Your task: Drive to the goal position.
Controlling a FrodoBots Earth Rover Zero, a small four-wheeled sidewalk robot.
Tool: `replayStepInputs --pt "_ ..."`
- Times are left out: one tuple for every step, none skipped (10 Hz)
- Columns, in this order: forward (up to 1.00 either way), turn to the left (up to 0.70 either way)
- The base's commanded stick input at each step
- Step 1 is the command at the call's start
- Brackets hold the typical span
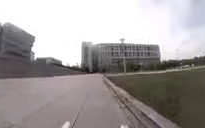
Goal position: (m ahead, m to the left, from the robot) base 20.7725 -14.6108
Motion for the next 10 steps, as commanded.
replayStepInputs --pt "0.99 0.00" --pt "0.99 0.00" --pt "0.99 0.00" --pt "0.99 0.00" --pt "0.99 0.00" --pt "0.99 0.00" --pt "0.99 0.00" --pt "0.99 0.00" --pt "0.99 0.00" --pt "0.99 0.00"
